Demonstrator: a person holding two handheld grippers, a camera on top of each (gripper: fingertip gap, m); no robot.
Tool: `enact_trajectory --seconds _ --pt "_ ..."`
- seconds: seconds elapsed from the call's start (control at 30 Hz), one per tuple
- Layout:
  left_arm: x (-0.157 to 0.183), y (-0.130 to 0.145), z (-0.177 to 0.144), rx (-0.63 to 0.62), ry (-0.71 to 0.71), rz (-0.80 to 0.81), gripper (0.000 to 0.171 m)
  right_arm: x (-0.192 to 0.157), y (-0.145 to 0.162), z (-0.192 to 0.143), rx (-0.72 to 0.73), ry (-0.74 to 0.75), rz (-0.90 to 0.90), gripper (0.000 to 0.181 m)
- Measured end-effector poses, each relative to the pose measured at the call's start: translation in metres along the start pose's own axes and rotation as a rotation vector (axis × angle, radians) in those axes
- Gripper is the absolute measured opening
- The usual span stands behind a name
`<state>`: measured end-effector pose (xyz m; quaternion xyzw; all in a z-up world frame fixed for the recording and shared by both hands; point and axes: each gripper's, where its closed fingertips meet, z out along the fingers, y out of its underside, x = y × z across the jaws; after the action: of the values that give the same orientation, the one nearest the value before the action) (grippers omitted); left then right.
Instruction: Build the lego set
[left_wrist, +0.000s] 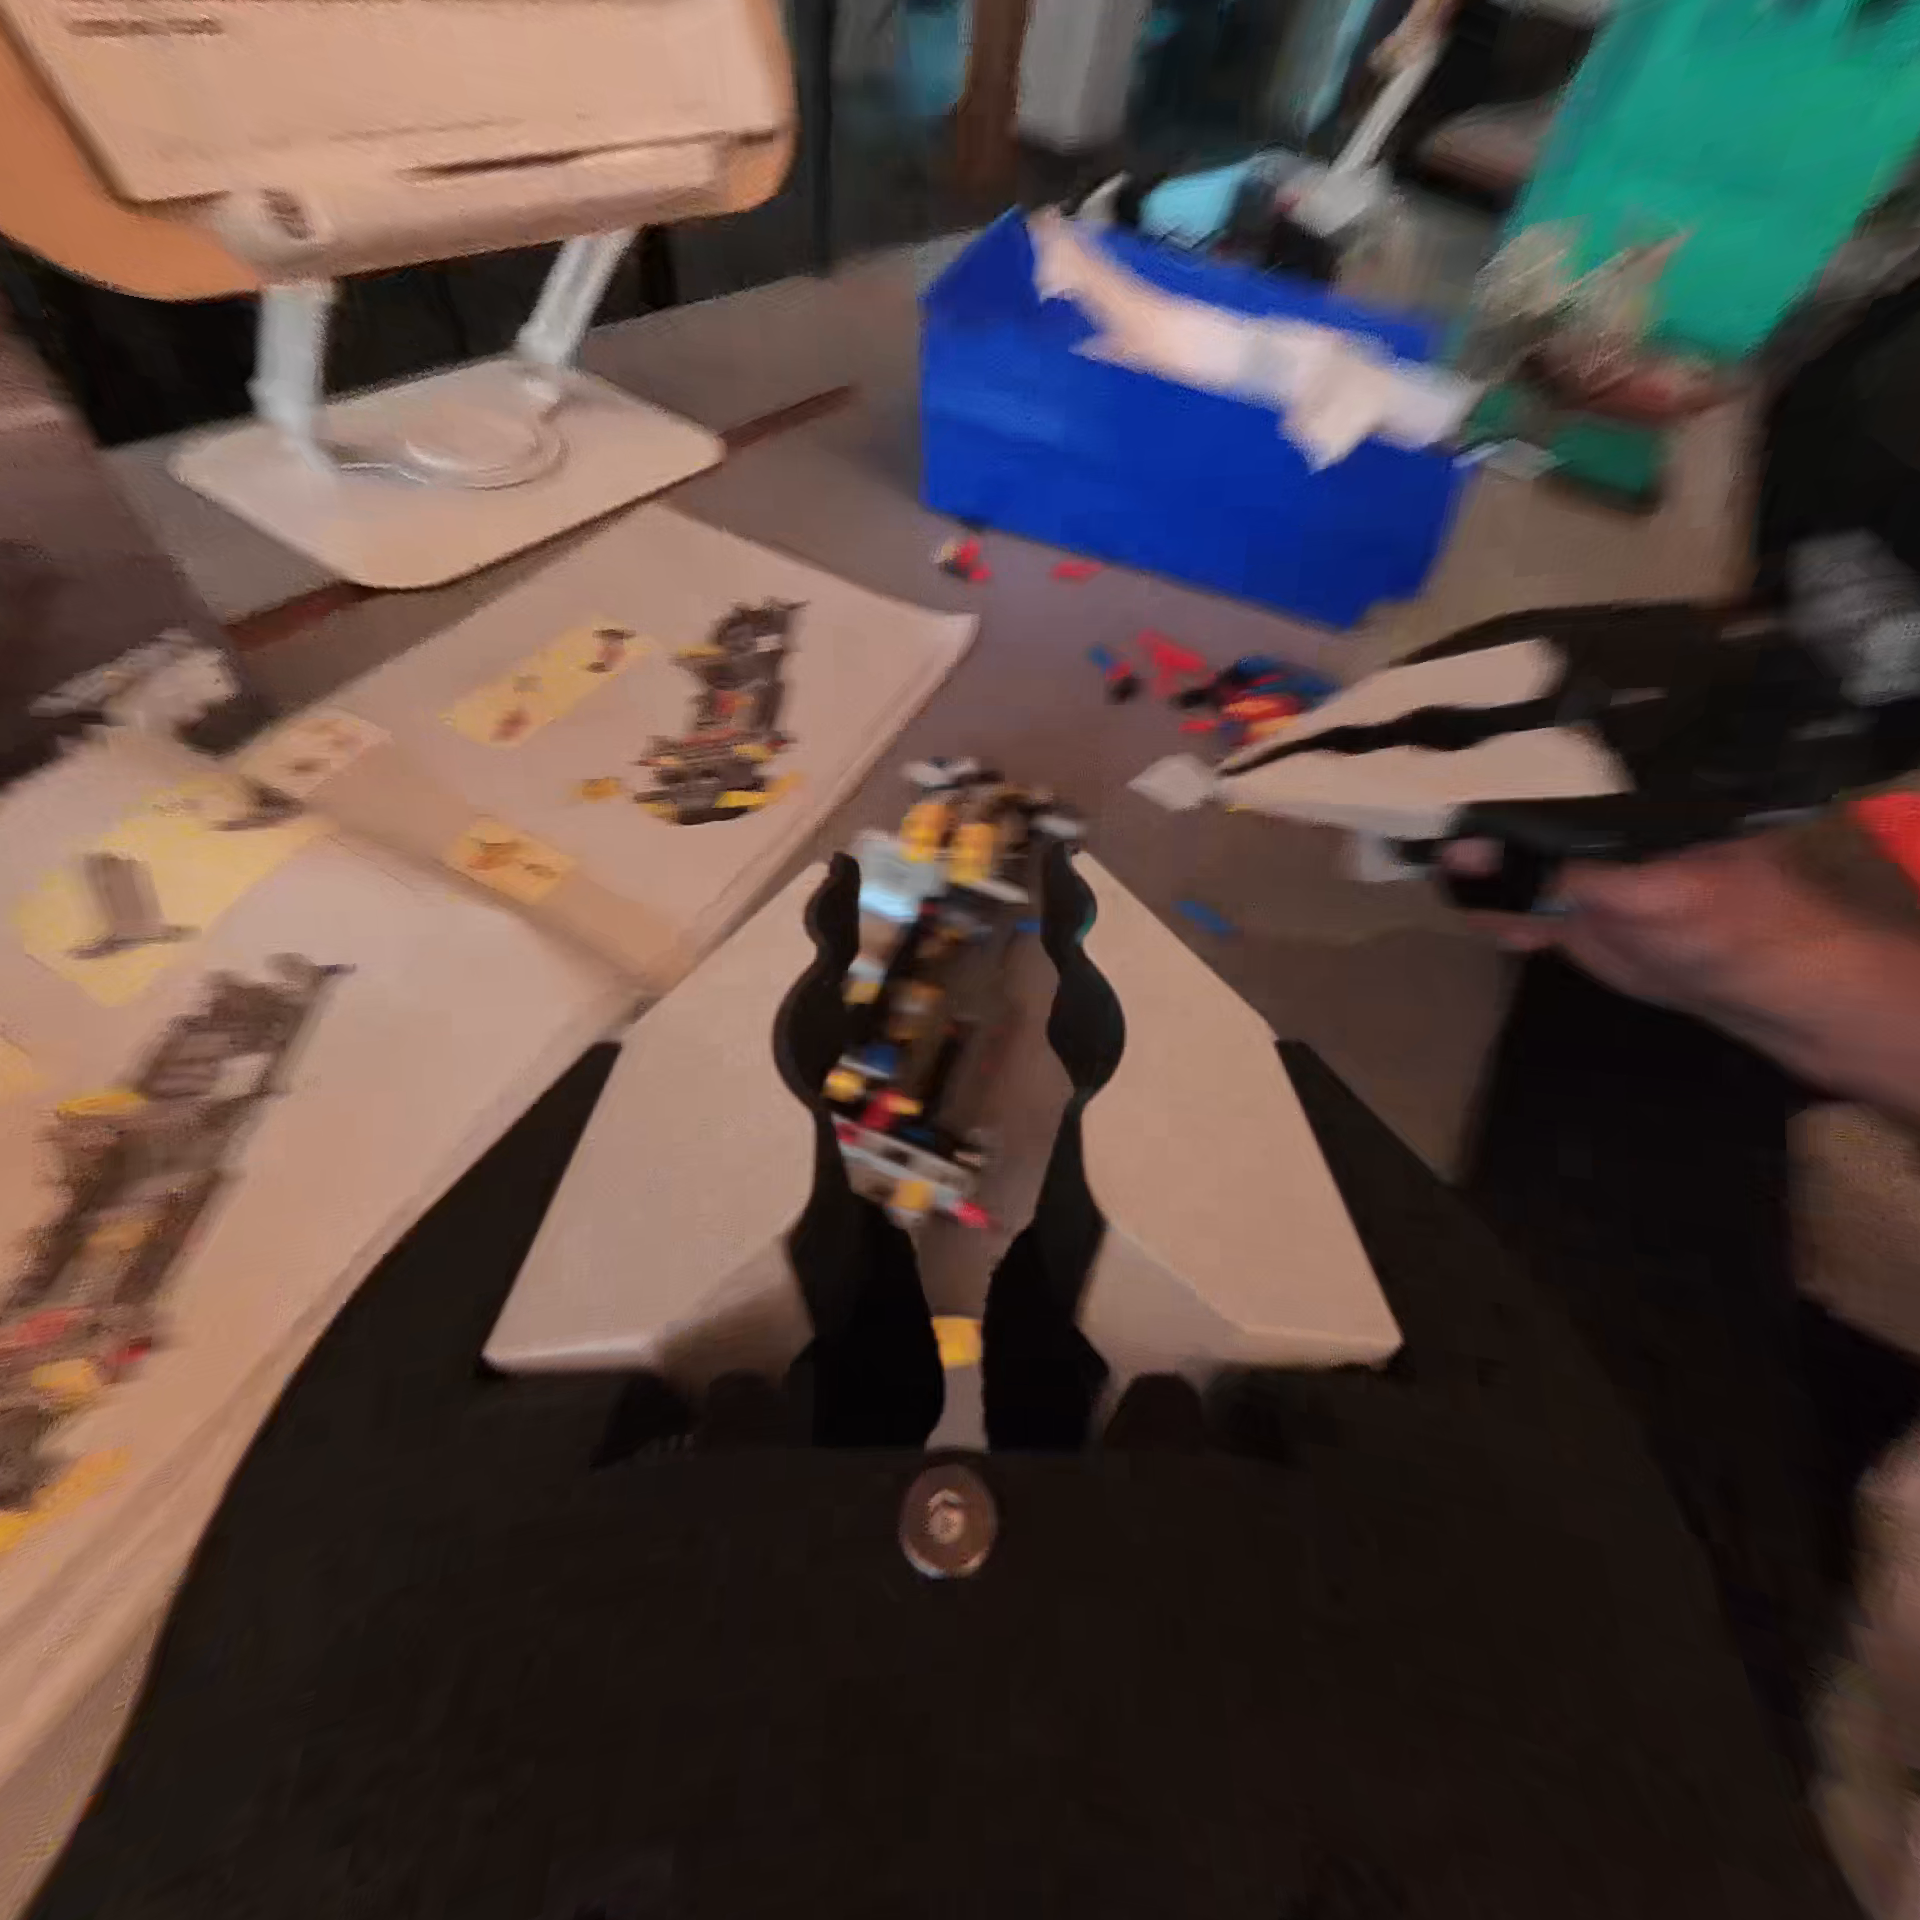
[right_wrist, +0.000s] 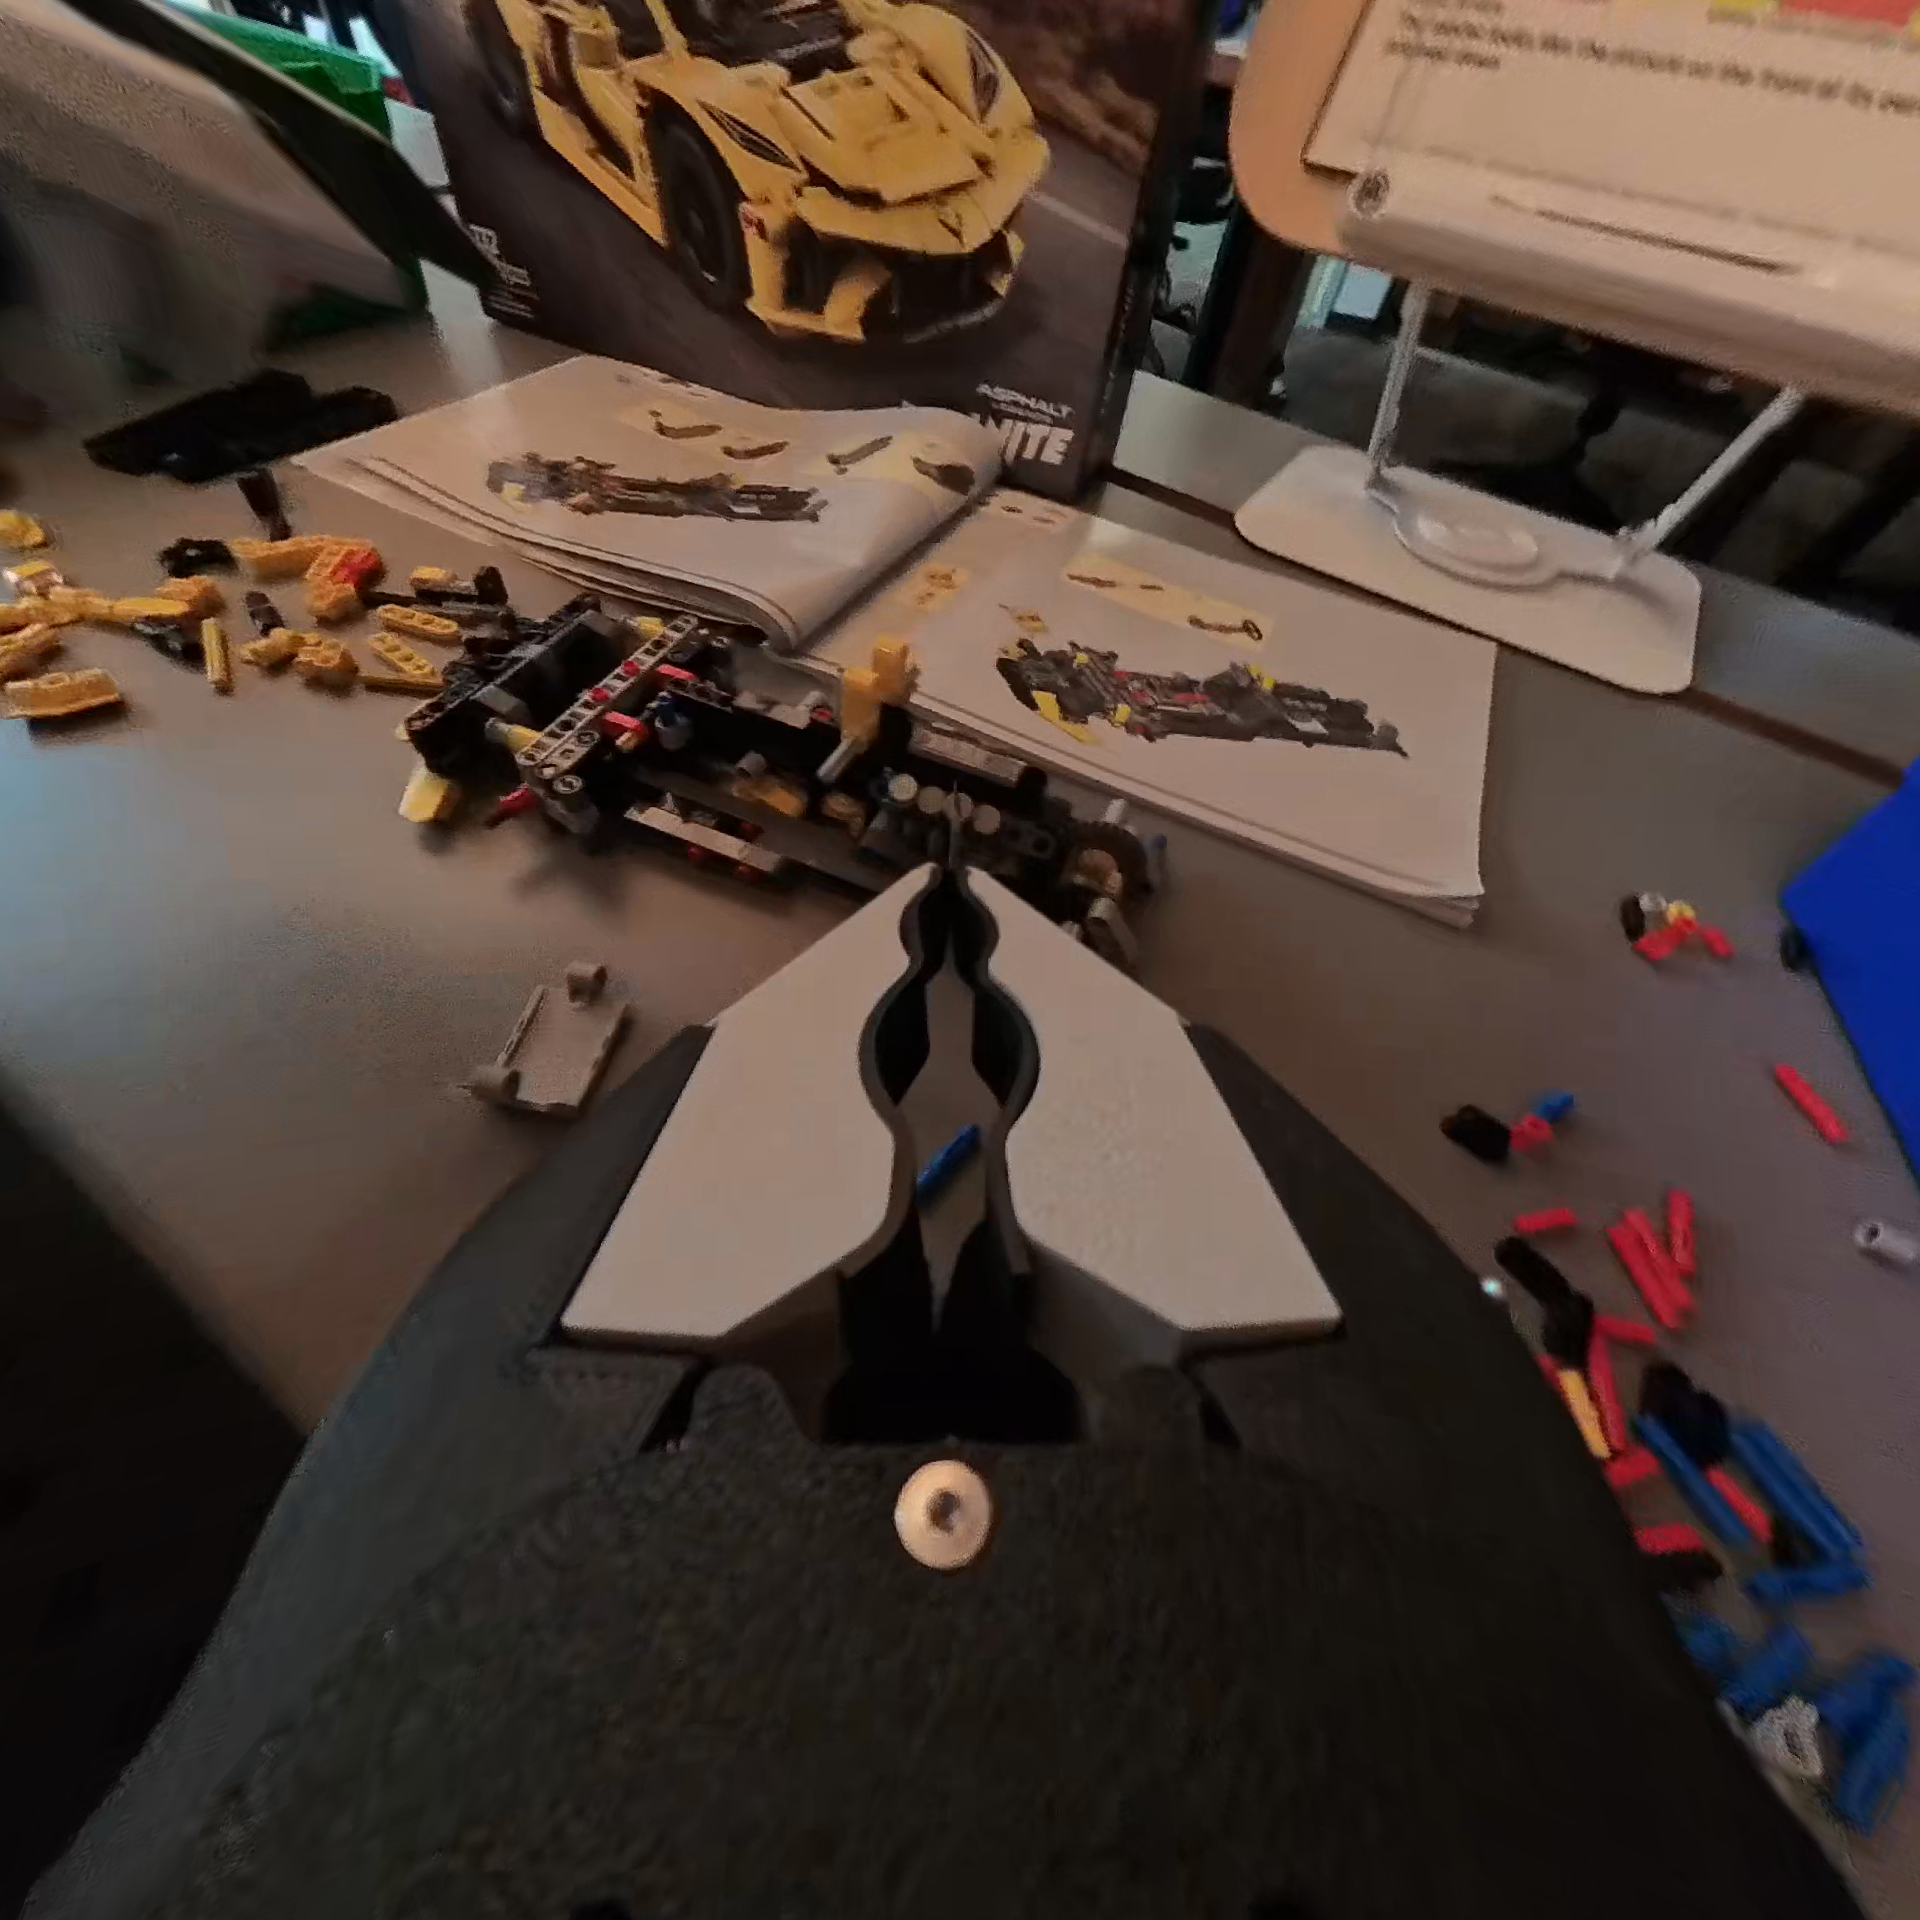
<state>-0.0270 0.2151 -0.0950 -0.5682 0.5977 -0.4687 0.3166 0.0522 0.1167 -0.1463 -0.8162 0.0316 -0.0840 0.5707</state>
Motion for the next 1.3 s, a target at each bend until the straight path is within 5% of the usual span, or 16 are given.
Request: enact_trajectory --seconds 0.13,0.27,0.43,0.7,0.9,1.07,1.17,1.3 --pt "-0.077 0.005 0.015 -0.051 -0.283 0.094 0.027 0.004 -0.003 -0.006 0.037 -0.042 0.09 0.0" --pt "-0.139 0.042 0.006 -0.119 -0.488 0.055 0.027 0.005 0.001 -0.003 0.027 -0.094 0.158 0.0" --pt "-0.151 0.062 0.004 -0.101 -0.431 -0.082 0.027 0.002 0.006 0.004 -0.007 -0.149 0.208 0.0" --pt "-0.138 0.039 -0.006 0.04 -0.328 -0.136 0.027 -0.004 0.003 0.003 0.013 -0.16 0.167 0.0" --pt "-0.084 0.015 0.002 0.104 -0.1 -0.044 0.027 -0.005 0.001 0.002 0.026 -0.155 0.146 0.0" --pt "0.032 0.049 0.018 -0.16 0.255 0.166 0.029 -0.002 -0.002 -0.001 0.043 -0.146 0.159 0.0" --pt "0.082 0.079 0.02 -0.306 0.293 0.28 0.027 -0.002 -0.001 -0.002 0.041 -0.143 0.155 0.0" --pt "0.098 0.104 0.021 -0.405 0.174 0.313 0.025 -0.005 -0.001 -0.001 0.035 -0.149 0.143 0.0"
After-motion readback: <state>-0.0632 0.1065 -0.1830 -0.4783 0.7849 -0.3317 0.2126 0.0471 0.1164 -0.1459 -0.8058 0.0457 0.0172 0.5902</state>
